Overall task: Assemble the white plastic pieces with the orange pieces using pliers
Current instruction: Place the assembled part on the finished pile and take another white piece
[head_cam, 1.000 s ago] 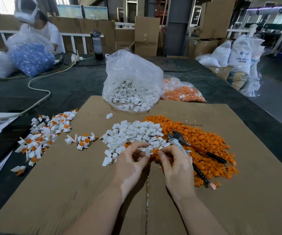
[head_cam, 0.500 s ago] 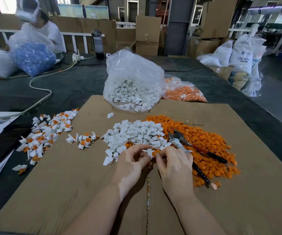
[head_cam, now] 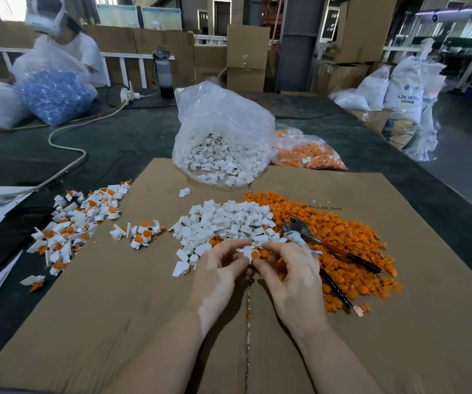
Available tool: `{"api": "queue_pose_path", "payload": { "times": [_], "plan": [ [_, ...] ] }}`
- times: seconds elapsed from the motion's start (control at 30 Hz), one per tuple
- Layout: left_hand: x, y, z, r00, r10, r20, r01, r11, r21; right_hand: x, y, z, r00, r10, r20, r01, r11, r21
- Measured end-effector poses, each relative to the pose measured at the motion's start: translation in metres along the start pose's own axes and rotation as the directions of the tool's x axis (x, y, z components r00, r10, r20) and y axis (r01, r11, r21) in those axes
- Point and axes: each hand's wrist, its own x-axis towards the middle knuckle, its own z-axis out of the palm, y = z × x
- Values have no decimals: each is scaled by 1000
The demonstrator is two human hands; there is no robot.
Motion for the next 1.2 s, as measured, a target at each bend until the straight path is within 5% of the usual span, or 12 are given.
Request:
{"api": "queue_pose_path", "payload": {
  "times": [0.3, 0.9, 1.07, 1.2],
  "plan": [
    [0, -3, 0, 998, -57, 27, 59, 994, -92, 2, -2, -2, 998, -23, 55, 21, 999, 38],
    [1, 0, 1, 1000, 5, 6, -6, 998, 63, 3, -1, -1, 999, -27, 30, 27, 1000, 5],
    [6, 0, 0, 999, -47, 22, 47, 999, 11, 4, -3, -7, 1000, -30, -4, 29, 992, -126],
    [13, -2, 0, 995, -95, -36, 94, 995, -17, 16, 8, -26, 964, 264, -31, -252, 869, -427]
  ]
}}
